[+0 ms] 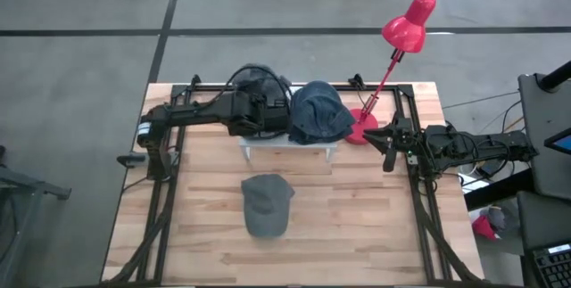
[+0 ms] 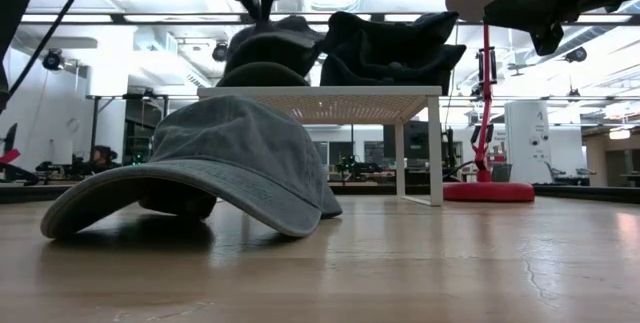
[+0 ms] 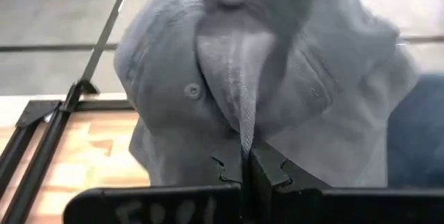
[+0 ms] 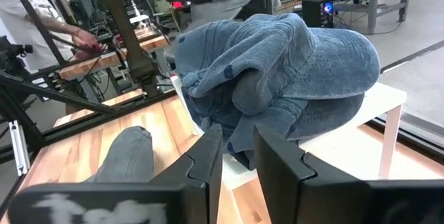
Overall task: Pick & Place hat
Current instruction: Stack the left gray cap on the other gray cap on the shelf
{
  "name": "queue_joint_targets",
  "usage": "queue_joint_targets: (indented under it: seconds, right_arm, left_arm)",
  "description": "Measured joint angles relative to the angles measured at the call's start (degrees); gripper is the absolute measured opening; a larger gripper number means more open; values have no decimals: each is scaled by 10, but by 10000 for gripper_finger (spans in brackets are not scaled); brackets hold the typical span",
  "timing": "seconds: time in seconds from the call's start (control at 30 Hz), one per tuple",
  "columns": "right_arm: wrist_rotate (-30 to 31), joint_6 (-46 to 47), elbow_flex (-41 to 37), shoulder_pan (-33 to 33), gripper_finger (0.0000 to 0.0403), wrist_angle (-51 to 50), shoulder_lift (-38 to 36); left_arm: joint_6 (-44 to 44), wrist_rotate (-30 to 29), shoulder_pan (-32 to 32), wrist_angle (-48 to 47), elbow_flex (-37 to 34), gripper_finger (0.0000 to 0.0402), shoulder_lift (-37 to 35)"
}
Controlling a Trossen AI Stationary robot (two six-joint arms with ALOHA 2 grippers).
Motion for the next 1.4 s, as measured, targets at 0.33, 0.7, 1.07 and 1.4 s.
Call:
queue_joint_targets:
  seconds: [0.33,0.7,1.07,1.4]
  right_arm:
    - [0,0,0,0,88,0,0]
    - [0,8,0,0,68,0,0]
    - [0,26,0,0,83,0,0]
    - [0,26,0,0,86,0,0]
  left_arm:
    - [-32,43,5,35,-58,0,0]
    - [-29,48,6,62,-62,6,0]
    - [-4,62,6,67,-61,57,-1]
    - [38,65,6,65,-25,107,-1]
